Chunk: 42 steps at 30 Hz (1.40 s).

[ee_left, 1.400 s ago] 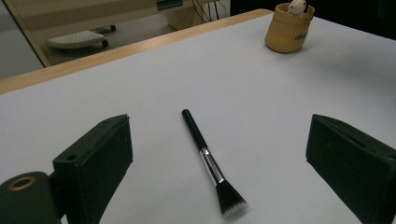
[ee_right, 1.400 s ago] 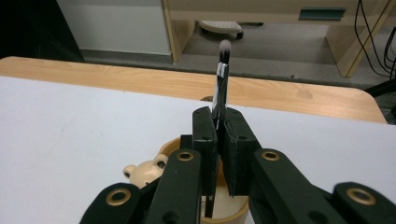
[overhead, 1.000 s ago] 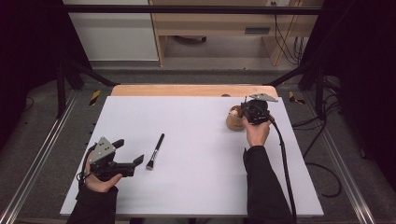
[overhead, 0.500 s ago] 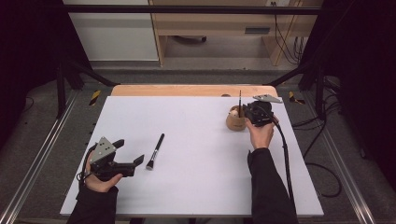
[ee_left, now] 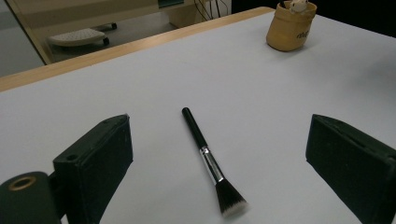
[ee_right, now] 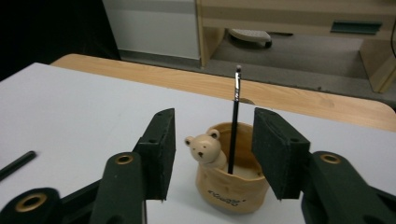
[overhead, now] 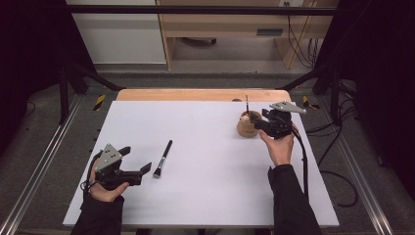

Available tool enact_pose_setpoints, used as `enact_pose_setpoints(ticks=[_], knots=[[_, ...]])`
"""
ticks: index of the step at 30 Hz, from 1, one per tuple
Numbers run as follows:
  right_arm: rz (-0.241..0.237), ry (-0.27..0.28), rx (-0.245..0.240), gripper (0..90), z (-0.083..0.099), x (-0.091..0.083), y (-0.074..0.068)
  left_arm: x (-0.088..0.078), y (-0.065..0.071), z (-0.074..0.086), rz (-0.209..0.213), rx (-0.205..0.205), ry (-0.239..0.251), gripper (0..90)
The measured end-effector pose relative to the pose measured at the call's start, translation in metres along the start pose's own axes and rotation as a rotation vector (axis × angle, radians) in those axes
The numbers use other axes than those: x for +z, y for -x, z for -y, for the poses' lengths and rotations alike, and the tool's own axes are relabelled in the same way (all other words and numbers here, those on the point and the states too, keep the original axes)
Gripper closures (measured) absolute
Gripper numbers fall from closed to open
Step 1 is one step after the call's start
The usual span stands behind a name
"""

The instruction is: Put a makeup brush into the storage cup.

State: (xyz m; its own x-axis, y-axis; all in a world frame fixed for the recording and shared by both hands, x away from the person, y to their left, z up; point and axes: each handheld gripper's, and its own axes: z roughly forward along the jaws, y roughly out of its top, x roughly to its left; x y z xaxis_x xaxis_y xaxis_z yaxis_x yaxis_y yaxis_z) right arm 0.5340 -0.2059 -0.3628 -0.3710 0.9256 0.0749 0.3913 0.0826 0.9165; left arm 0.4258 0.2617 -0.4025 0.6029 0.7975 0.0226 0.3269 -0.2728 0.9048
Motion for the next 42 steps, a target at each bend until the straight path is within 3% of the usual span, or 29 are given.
enact_pose_setpoints(ticks=[3, 16, 28, 42], knots=[[-0.043, 0.019, 0.005, 41.3, 0.001, -0.009, -0.003, 0.0, 0.0, 0.0, -0.001, 0.001, -0.001, 6.7], [-0.139, 0.045, -0.023, 22.2, 0.023, -0.042, -0.01, 0.001, 0.002, 0.0, -0.002, 0.0, -0.004, 6.7], [-0.176, 0.043, -0.029, 12.5, 0.043, -0.064, -0.01, 0.002, 0.004, 0.0, -0.006, 0.004, -0.009, 6.6], [-0.193, 0.049, -0.007, 9.7, 0.066, -0.079, -0.001, 0.002, 0.003, 0.0, -0.011, -0.002, -0.006, 6.6]])
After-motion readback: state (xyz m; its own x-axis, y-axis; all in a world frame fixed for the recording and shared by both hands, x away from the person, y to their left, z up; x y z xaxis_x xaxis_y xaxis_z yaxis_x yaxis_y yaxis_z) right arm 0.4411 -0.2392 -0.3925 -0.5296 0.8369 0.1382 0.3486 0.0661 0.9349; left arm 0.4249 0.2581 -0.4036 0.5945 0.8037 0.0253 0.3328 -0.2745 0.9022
